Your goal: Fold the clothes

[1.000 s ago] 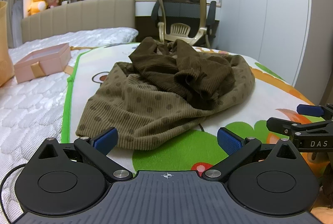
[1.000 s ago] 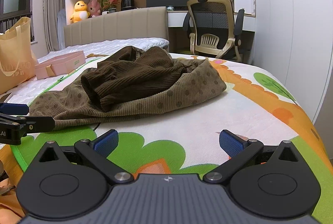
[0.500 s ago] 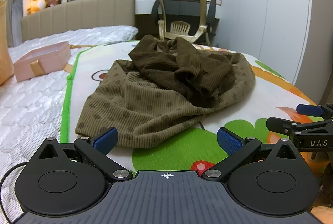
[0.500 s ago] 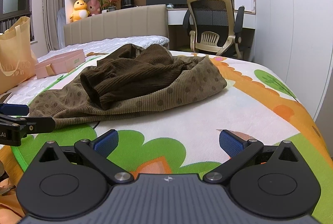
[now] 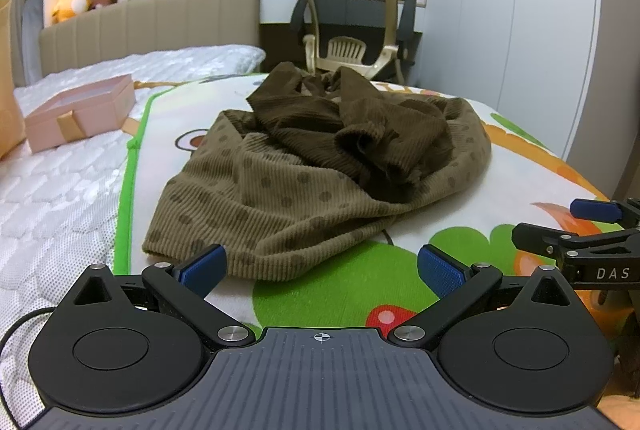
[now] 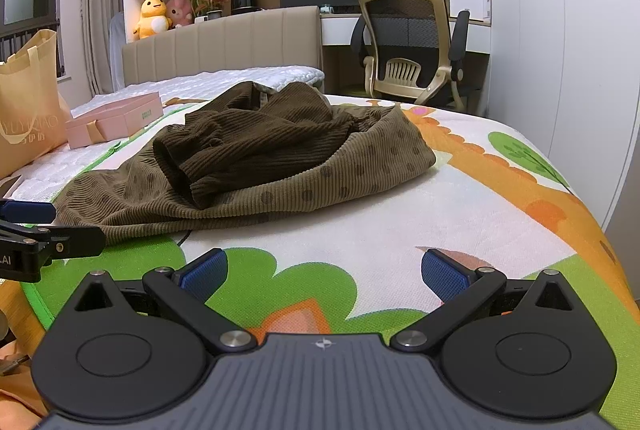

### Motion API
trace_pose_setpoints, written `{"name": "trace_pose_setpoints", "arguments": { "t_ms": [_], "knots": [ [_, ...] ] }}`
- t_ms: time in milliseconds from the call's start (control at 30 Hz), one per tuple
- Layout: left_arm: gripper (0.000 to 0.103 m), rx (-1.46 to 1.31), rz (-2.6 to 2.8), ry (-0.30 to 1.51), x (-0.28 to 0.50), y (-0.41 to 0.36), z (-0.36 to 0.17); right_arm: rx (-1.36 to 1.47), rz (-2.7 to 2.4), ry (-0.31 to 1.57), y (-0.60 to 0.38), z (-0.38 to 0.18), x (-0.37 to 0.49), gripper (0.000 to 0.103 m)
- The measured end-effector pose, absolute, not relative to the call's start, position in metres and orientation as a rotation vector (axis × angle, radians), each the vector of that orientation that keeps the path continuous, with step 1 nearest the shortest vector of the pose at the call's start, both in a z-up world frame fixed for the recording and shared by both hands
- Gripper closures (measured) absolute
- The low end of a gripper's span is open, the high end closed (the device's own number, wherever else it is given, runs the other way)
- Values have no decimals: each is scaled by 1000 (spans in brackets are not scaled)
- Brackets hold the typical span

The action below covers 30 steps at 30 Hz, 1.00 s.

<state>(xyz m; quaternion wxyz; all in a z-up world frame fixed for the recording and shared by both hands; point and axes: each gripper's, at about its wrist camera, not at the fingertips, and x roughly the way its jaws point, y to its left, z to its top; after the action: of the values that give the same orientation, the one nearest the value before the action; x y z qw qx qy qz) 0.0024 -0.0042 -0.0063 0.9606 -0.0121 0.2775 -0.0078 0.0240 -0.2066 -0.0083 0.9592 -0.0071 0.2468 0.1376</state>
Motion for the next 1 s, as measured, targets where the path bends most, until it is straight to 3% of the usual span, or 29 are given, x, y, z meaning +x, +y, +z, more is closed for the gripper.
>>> {"name": "trace_pose_setpoints", "arguments": {
  "t_ms": [1000],
  "knots": [
    [0, -27, -14, 577, 4, -4, -6, -1, 280, 506, -208, -8, 25, 0]
  ]
}}
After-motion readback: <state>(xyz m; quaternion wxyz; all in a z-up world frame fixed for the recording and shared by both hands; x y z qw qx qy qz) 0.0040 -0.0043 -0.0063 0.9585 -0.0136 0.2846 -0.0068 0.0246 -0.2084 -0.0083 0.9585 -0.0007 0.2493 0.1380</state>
